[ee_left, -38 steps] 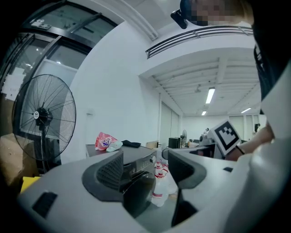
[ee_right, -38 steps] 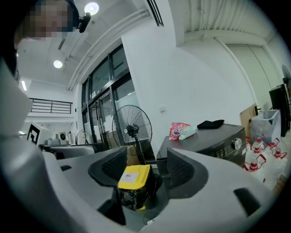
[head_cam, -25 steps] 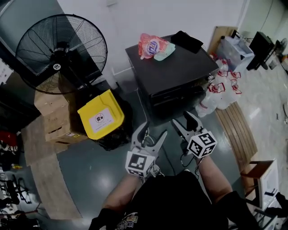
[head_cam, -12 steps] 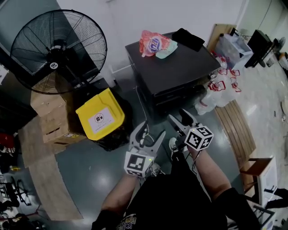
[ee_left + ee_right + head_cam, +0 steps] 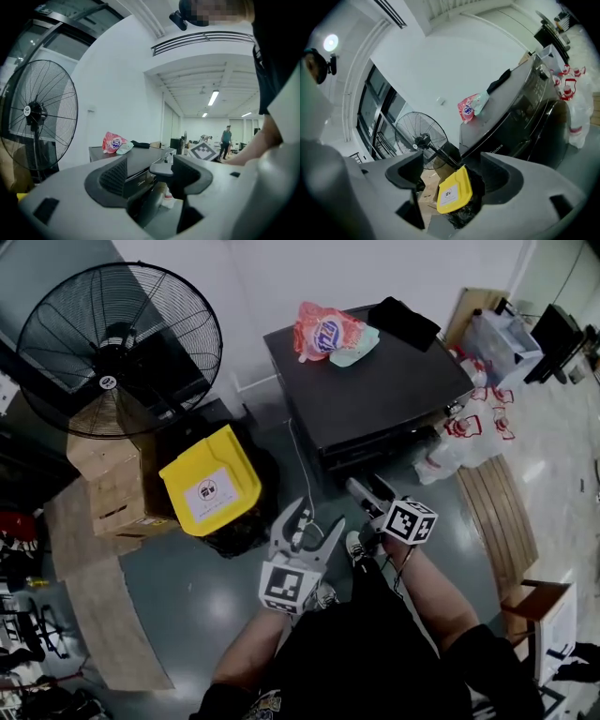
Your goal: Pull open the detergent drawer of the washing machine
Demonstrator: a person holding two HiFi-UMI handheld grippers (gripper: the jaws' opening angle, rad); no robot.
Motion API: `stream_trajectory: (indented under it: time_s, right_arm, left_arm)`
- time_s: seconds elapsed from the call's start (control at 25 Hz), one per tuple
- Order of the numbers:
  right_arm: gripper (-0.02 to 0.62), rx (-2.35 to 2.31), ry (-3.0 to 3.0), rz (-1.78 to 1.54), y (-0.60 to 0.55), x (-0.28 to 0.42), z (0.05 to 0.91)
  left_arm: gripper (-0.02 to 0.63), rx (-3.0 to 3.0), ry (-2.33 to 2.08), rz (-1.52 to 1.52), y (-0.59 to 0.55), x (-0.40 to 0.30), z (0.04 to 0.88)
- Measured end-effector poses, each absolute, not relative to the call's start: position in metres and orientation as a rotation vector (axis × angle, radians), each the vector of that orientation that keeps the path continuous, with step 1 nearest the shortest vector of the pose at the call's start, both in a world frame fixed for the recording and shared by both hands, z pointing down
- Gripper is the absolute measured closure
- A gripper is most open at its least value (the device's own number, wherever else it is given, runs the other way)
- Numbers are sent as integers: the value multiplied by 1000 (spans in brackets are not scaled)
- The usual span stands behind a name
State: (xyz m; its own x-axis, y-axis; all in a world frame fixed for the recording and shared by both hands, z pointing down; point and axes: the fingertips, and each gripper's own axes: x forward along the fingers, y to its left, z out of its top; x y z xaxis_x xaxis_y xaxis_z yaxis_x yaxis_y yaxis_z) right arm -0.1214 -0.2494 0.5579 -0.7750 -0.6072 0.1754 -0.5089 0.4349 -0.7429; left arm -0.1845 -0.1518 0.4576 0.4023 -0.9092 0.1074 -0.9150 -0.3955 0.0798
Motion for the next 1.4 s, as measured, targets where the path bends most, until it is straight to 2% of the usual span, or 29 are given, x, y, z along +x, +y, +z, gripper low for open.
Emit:
stream_trajectory:
  time_s: [0.6,1.4]
  right_arm:
    - [109,-960,2042,-1800,-322,-107,652]
    - [106,-875,1934,-1863,-370,-114,684]
  left_arm:
    - [327,2433,-1620,147,-226,-169,489]
    - [327,2386,-1617,216,-245,-155,514]
